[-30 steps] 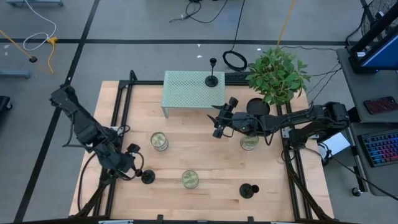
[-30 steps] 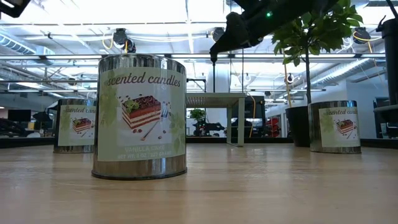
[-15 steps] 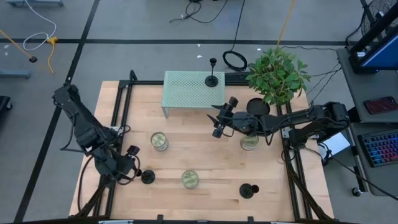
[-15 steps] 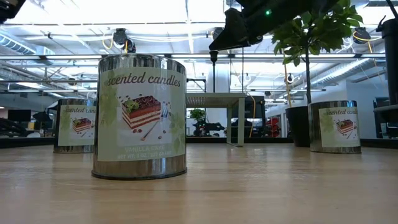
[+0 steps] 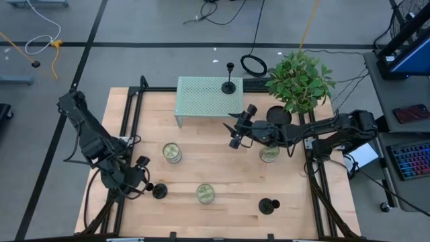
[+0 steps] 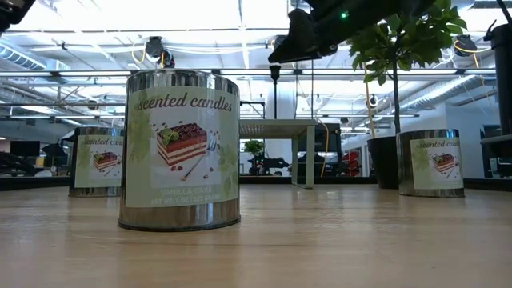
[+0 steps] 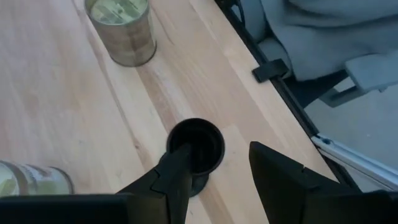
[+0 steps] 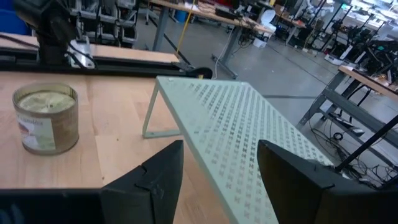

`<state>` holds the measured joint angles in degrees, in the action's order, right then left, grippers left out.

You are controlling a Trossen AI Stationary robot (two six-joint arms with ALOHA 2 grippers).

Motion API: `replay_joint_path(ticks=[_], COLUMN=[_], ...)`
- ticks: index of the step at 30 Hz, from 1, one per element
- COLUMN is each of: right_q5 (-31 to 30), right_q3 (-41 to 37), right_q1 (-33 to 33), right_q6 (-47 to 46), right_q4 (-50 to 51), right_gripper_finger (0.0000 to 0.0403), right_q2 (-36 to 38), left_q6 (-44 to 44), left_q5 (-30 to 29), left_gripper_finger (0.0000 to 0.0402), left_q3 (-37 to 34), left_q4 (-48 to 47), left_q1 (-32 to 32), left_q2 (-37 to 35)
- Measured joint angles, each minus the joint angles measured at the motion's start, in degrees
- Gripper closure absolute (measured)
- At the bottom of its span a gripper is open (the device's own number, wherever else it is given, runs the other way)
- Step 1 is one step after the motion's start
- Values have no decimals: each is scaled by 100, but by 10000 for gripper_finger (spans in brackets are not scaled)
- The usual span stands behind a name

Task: Pick & Place candle stick holders
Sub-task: Put the left candle holder on the shelf

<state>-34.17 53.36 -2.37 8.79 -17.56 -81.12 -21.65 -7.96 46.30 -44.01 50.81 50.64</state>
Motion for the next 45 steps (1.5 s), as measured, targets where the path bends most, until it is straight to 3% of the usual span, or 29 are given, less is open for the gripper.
replay_joint_path(ticks=[10,16,21,37,41,45], right_q5=[64,784,1237,1349,1349,1349], right_q3=[0,0,0,0,0,0], right_q1=[2,13,11,11,13,11], right_q6=[133,84,88,88,88,88], right_q4=[-339,-324,-319,-319,-317,-317], right_gripper_finger=[206,206,206,206,206,206], right_q2=[0,0,0,0,0,0], left_q6=[-549,-566,-437,-711,-715,-567], left_q5=[-371,-416,-489,-598,-686,-736], left_gripper_finger=[238,238,238,240,273,345], left_q3=[4,-27,-340,-2260,-2405,-2409], left_q4=[-233,-664,-450,2372,2470,2507], left_q1=[-14,-14,-16,-9,-9,-9], left_q2=[-109,-108,-106,-104,-104,-104])
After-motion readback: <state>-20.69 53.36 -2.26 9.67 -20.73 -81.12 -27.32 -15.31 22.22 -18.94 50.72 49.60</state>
